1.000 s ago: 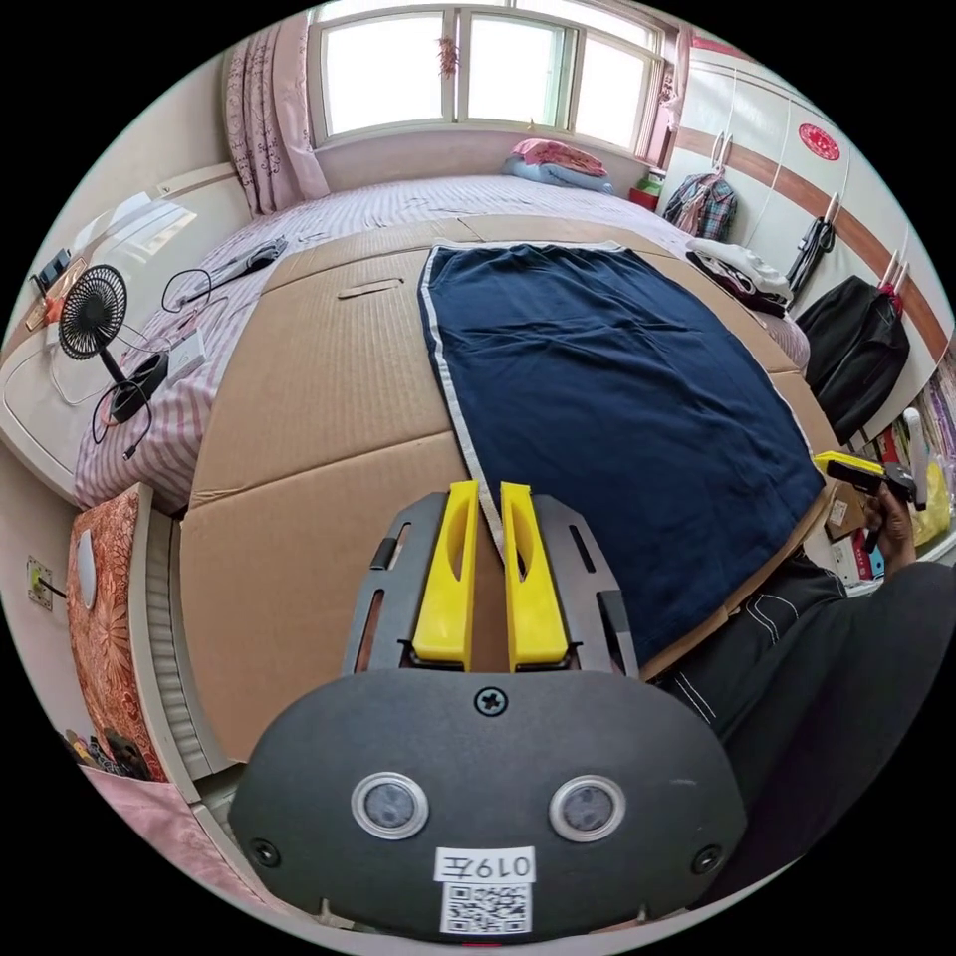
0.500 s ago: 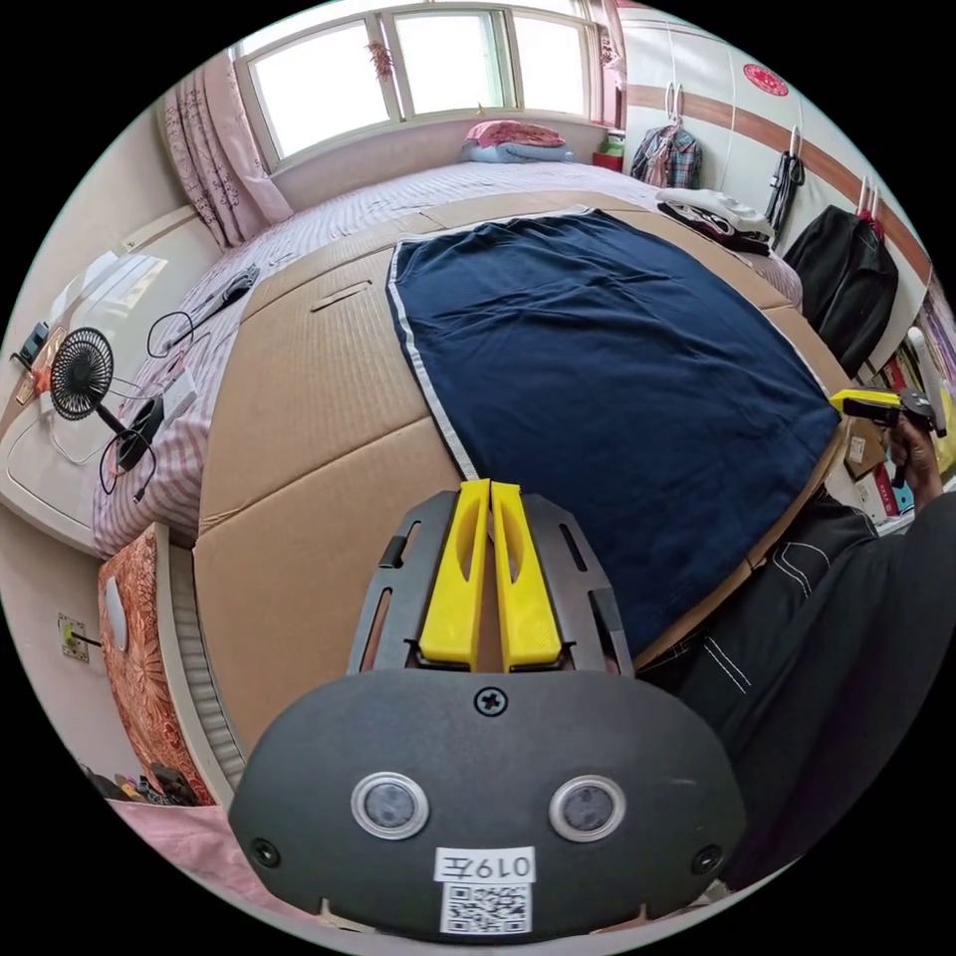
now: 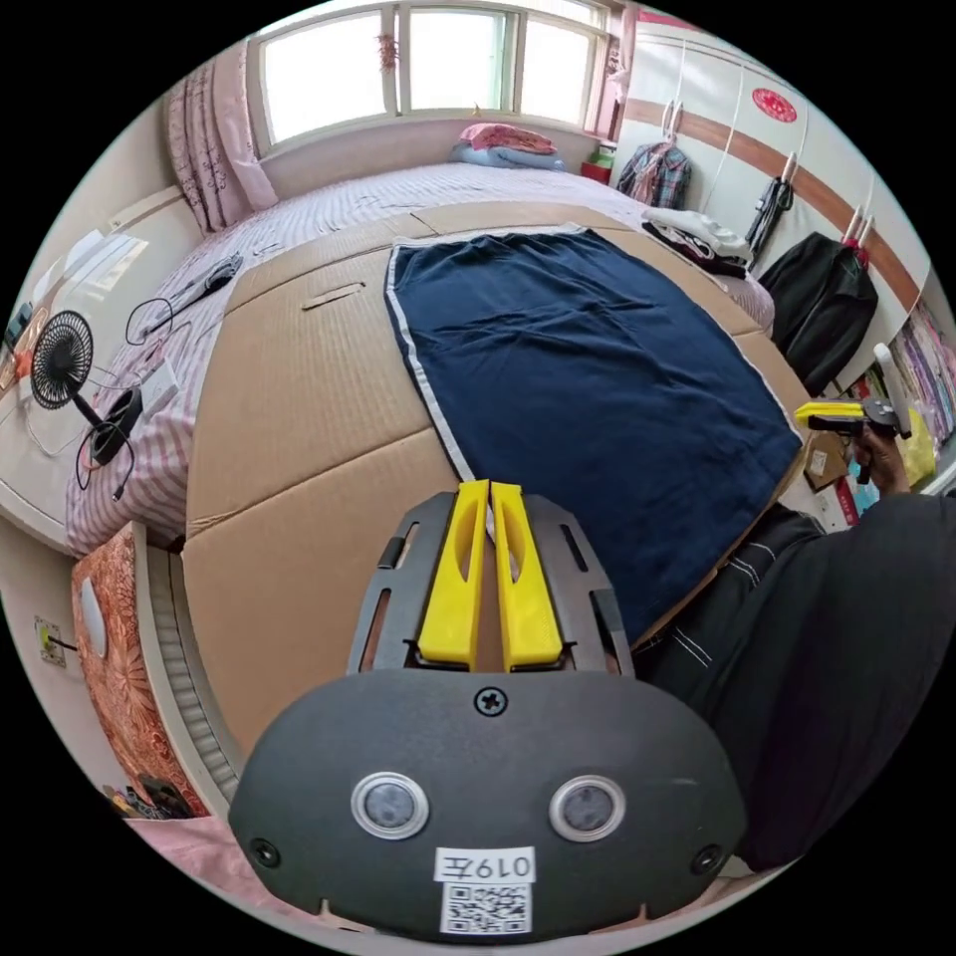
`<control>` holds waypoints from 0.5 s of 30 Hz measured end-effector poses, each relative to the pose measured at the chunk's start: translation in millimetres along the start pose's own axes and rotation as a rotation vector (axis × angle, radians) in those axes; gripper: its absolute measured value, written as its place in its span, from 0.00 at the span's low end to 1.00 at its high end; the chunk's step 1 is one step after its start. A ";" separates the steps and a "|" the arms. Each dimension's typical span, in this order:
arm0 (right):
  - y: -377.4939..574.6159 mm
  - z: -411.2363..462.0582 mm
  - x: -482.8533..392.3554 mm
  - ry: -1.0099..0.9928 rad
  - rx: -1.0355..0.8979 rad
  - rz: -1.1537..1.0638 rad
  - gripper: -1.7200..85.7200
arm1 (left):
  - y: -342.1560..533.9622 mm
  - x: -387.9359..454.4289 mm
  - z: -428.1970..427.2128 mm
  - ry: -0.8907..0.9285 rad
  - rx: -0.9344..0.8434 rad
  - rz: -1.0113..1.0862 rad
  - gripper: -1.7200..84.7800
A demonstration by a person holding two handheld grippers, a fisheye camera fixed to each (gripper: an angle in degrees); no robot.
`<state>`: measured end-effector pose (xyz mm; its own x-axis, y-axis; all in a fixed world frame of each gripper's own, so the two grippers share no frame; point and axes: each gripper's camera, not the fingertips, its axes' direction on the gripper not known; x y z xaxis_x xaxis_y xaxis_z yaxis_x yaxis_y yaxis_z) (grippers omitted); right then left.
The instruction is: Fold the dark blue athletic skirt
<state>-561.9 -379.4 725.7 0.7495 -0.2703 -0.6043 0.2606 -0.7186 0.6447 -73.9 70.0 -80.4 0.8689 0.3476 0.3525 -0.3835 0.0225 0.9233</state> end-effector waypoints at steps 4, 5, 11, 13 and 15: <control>-42.2 -11.1 -14.9 0.085 0.150 -0.140 0.04 | -13.4 -31.1 -4.5 -0.082 0.191 -0.016 0.03; -51.2 -12.7 -19.2 0.084 0.193 -0.166 0.03 | -18.5 -32.7 -3.4 -0.090 0.228 -0.006 0.03; -132.1 4.7 -34.9 0.068 0.723 -0.155 0.01 | -103.5 -38.1 43.5 -0.073 0.430 0.182 0.03; -177.2 39.5 -23.8 0.050 0.647 -0.116 0.01 | -133.0 -53.4 69.9 0.033 0.485 0.229 0.03; -205.1 71.8 -13.9 0.065 0.566 -0.077 0.01 | -154.2 -70.9 95.2 0.091 0.464 0.224 0.03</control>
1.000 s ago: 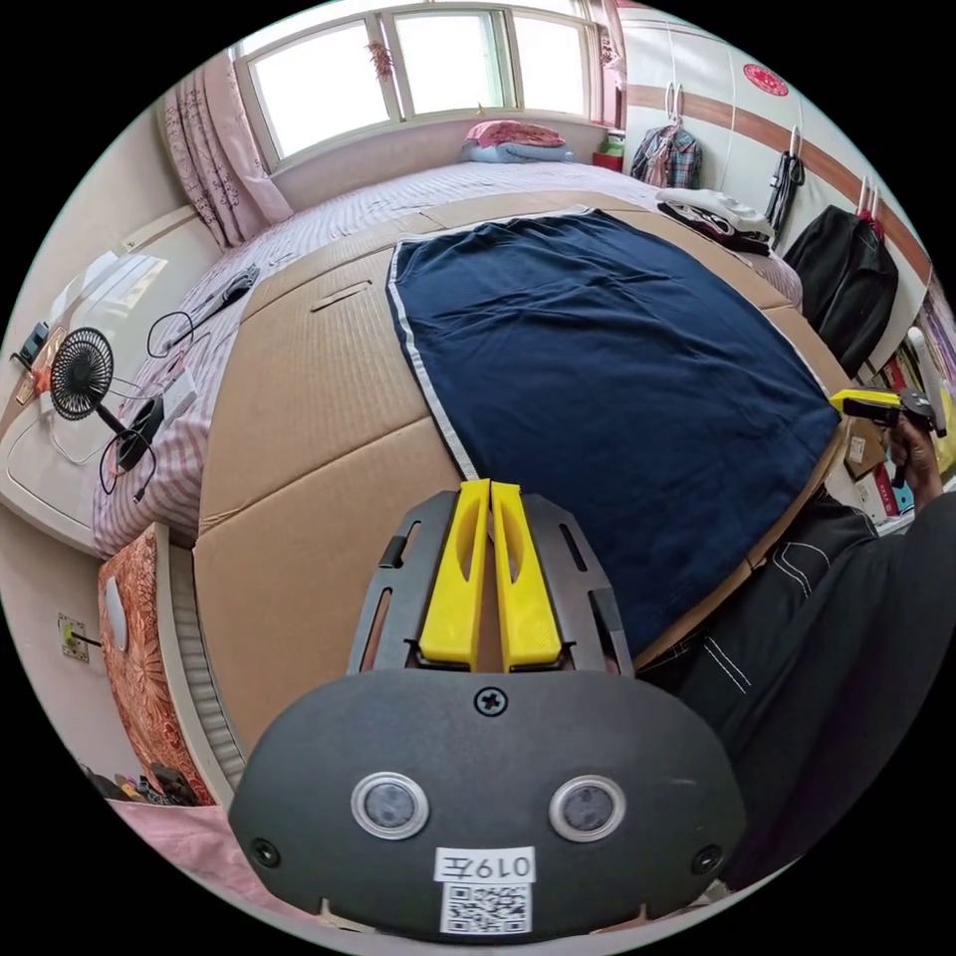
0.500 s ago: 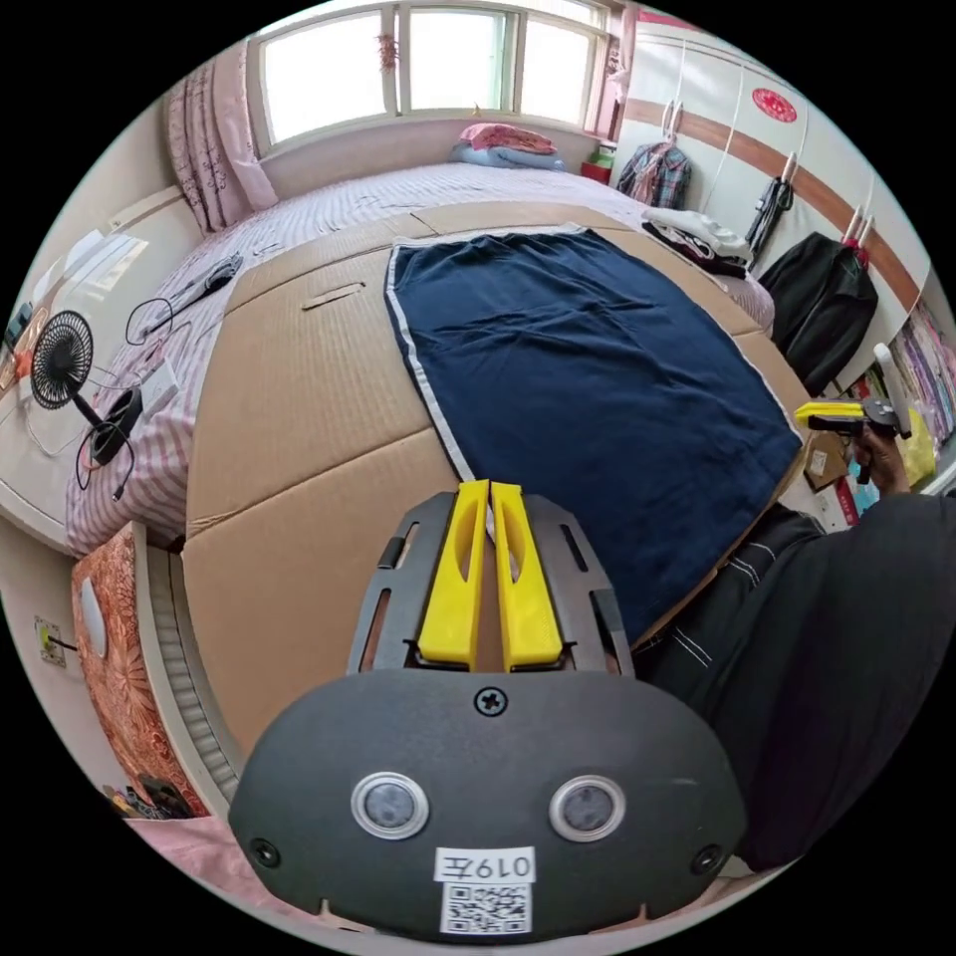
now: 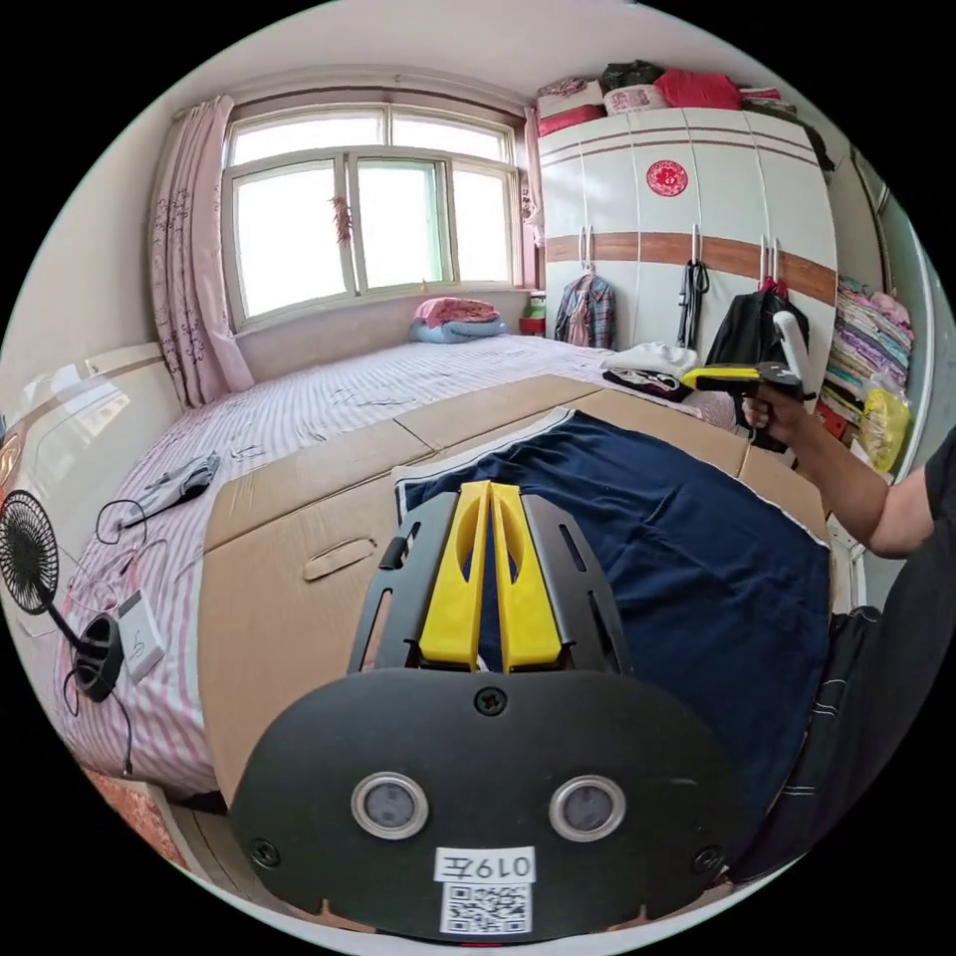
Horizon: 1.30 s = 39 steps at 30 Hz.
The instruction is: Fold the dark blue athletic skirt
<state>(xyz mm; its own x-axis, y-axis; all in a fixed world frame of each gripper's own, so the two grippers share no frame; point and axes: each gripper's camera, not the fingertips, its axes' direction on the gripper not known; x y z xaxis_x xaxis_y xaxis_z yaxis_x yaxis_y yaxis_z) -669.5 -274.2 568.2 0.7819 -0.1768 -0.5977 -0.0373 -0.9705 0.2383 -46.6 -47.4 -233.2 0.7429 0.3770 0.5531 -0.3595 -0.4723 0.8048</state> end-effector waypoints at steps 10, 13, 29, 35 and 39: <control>47.4 128.8 31.5 -0.175 -0.314 0.162 0.10 | 39.8 -117.3 116.1 0.085 -0.253 -0.446 0.05; 62.0 145.6 24.0 -0.185 -0.356 0.167 0.11 | 45.2 -128.0 142.5 0.101 -0.310 -0.497 0.07; 98.3 176.4 -33.0 -0.115 -0.373 0.079 0.06 | 37.0 -107.4 231.8 0.012 -0.489 -0.385 0.04; 111.8 180.6 -51.8 -0.034 -0.365 0.044 0.05 | 34.3 -86.0 242.6 -0.134 -0.504 -0.301 0.05; 129.0 166.6 -49.9 -0.030 -0.342 0.099 0.07 | 33.7 -70.2 235.1 -0.185 -0.488 -0.266 0.07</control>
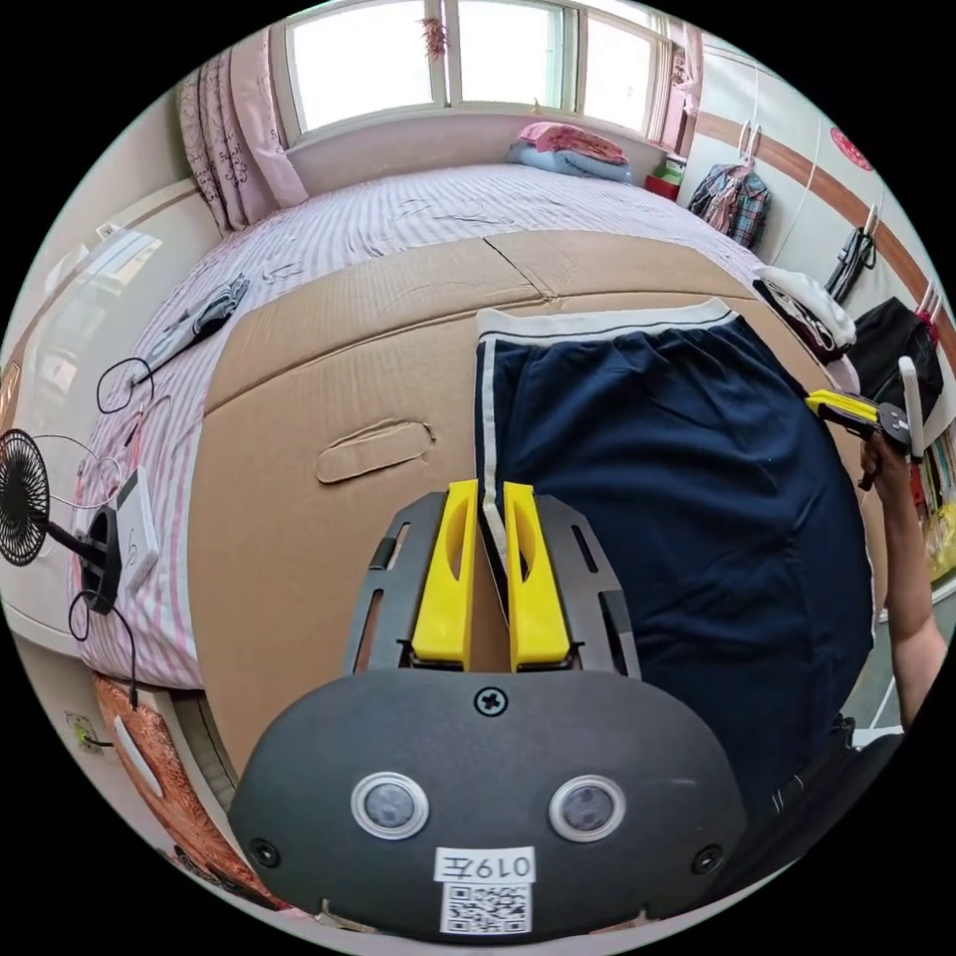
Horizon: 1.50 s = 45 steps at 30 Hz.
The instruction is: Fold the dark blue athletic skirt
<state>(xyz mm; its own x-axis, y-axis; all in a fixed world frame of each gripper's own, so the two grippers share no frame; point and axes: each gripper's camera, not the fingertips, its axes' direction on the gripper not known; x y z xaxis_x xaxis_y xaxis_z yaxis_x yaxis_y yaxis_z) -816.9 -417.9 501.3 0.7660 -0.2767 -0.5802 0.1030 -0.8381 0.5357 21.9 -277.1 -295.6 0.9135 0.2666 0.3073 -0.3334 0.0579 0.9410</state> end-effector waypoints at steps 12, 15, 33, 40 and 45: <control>95.2 -25.1 30.2 -0.277 -0.005 0.206 0.07 | 104.5 -17.3 -34.8 0.317 0.041 -0.175 0.14; 100.3 -22.6 27.9 -0.242 -0.016 0.214 0.06 | 115.7 -9.3 -33.7 0.305 0.027 -0.180 0.13; 117.9 -68.5 44.9 -0.123 0.036 0.221 0.07 | 135.1 -3.8 -73.1 0.143 0.015 -0.174 0.09; 145.2 -96.3 77.8 -0.314 0.024 0.283 0.07 | 173.6 -28.3 -97.1 0.296 0.012 -0.255 0.12; 143.9 -112.4 78.0 -0.245 0.021 0.225 0.06 | 177.5 -24.1 -113.8 0.250 -0.010 -0.230 0.09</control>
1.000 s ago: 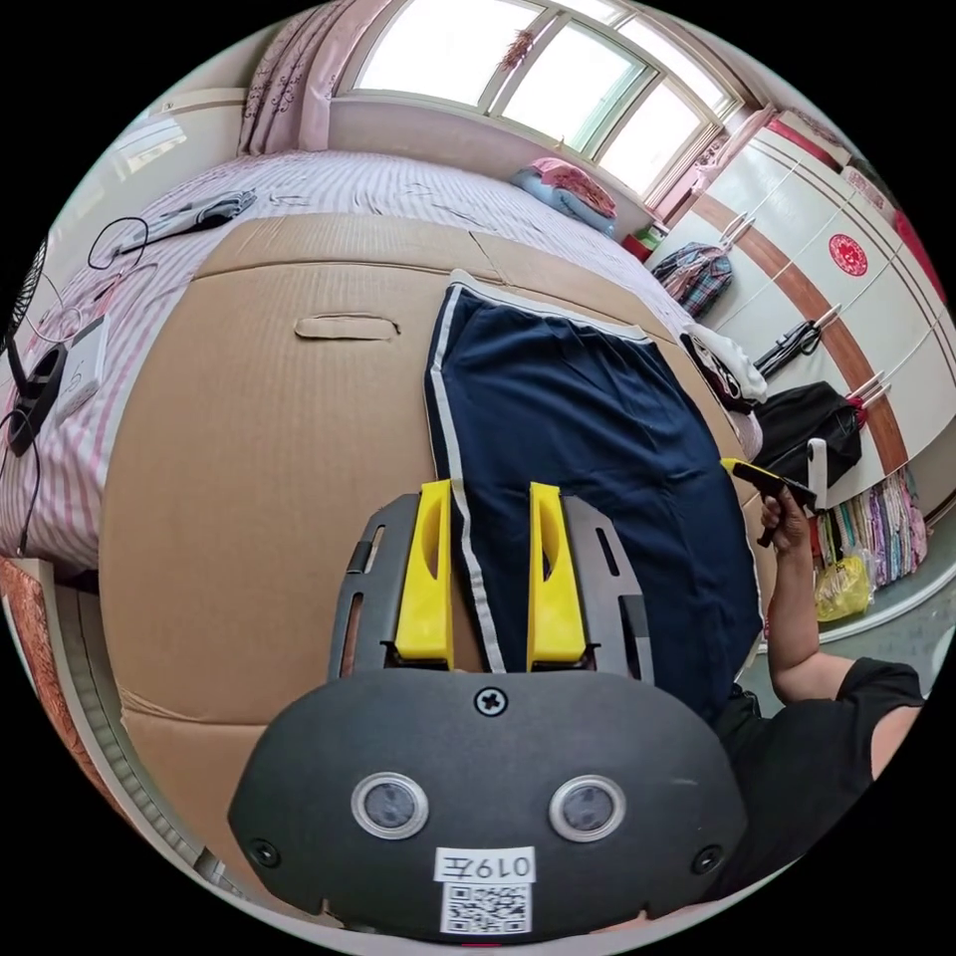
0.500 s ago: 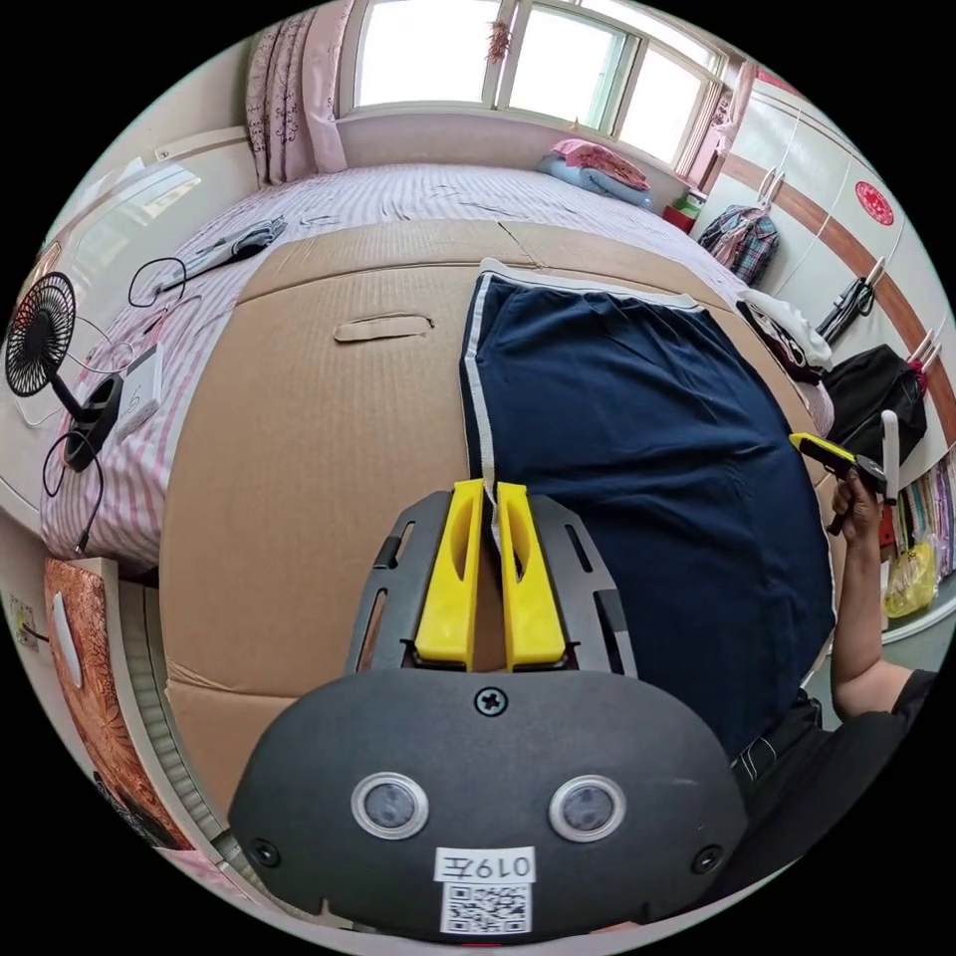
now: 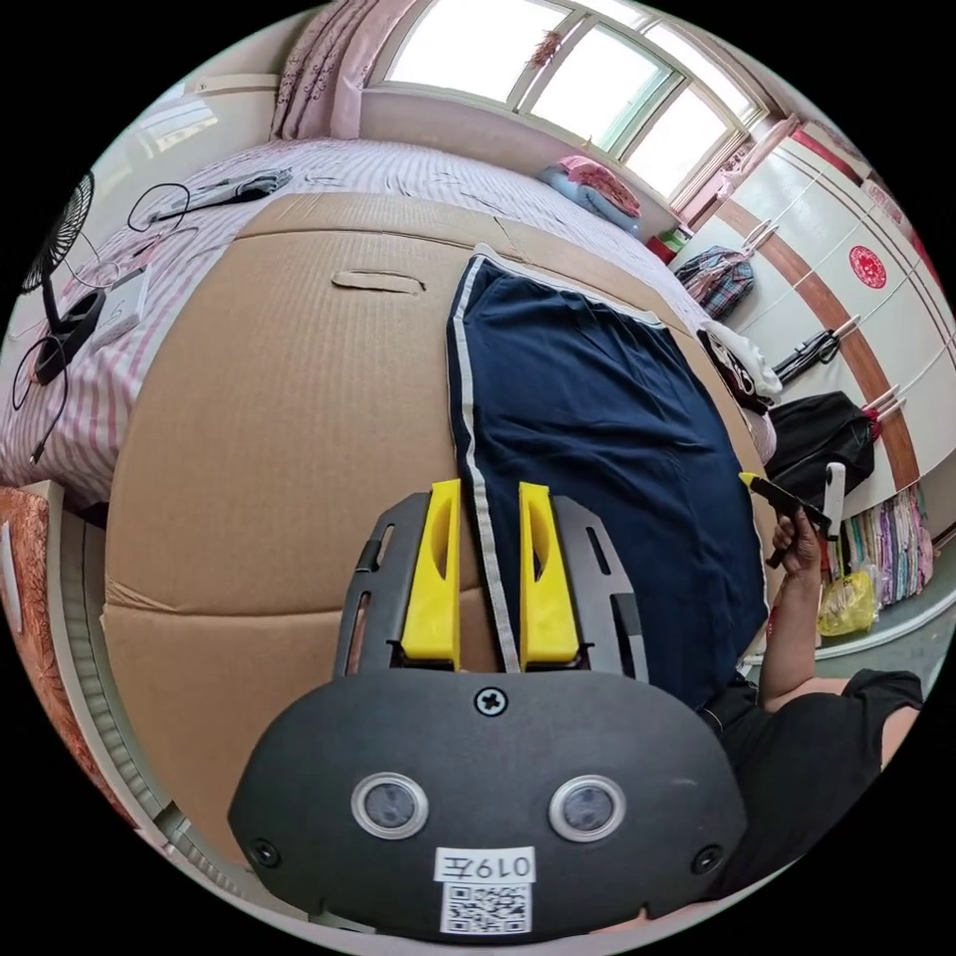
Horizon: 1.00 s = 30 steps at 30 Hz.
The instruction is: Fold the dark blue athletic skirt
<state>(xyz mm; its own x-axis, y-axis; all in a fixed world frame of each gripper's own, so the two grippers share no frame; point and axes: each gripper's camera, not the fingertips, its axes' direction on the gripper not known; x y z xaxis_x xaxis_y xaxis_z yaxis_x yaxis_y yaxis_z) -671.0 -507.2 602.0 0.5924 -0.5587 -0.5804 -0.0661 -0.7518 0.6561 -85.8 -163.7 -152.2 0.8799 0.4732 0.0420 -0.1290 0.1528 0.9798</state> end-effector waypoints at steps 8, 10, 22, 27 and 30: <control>-20.6 -33.5 7.8 0.085 -0.023 -0.039 0.03 | 4.0 -0.1 -32.2 -0.074 -0.009 0.032 0.05; -24.8 -46.9 8.7 0.111 -0.007 -0.046 0.05 | 2.9 0.3 -41.9 -0.068 -0.009 0.036 0.05; -16.6 -133.7 51.6 -0.084 0.024 0.065 0.05 | 46.2 -12.3 -113.6 0.091 0.006 -0.024 0.10; -33.3 -154.7 46.1 -0.021 0.007 0.033 0.04 | 43.1 7.1 -135.0 0.025 0.002 0.010 0.09; -46.3 -170.4 41.8 0.010 0.008 0.014 0.04 | 40.6 21.4 -148.1 -0.067 -0.003 0.044 0.06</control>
<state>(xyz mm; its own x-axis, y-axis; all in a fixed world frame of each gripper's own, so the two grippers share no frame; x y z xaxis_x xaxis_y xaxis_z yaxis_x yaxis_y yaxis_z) -506.4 -436.1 629.5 0.5996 -0.5658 -0.5660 -0.0809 -0.7465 0.6605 -139.9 -18.9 -140.4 0.9022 0.4201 0.0982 -0.1693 0.1356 0.9762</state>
